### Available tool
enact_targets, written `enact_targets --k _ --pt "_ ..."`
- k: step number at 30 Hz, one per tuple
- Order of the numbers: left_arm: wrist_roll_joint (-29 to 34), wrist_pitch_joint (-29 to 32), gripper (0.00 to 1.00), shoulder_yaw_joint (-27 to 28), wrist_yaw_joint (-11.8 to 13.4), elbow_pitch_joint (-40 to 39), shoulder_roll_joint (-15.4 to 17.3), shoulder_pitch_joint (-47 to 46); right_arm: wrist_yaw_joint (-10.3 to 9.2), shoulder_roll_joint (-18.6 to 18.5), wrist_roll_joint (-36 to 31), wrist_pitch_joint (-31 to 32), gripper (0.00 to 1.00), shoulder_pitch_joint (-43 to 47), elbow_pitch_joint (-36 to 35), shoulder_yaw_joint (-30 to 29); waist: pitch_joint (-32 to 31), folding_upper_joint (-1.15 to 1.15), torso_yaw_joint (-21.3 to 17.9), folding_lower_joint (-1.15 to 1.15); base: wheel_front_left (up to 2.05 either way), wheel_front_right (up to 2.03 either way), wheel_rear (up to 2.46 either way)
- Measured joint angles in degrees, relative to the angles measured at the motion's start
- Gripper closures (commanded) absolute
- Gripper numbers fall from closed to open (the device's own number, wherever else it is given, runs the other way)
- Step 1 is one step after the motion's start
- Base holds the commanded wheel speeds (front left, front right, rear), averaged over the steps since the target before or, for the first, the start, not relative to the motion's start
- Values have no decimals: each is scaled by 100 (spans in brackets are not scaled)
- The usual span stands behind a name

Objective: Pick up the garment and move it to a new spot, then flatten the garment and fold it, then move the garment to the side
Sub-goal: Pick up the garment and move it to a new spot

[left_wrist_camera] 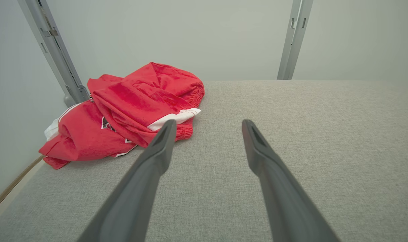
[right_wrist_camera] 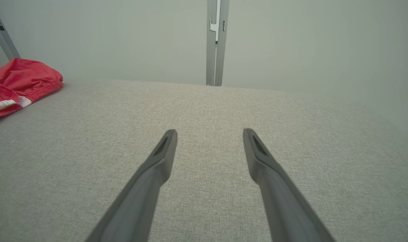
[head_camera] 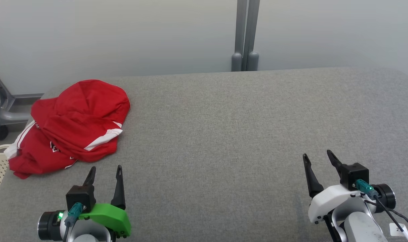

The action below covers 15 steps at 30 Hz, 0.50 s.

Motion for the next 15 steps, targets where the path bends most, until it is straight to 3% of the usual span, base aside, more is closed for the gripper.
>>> enact_targets --k 15 --pt "-162 -7 0 -9 26 -7 7 -7 0 -4 135 -64 0 -24 41 -7 1 0 193 0 0 0 0"
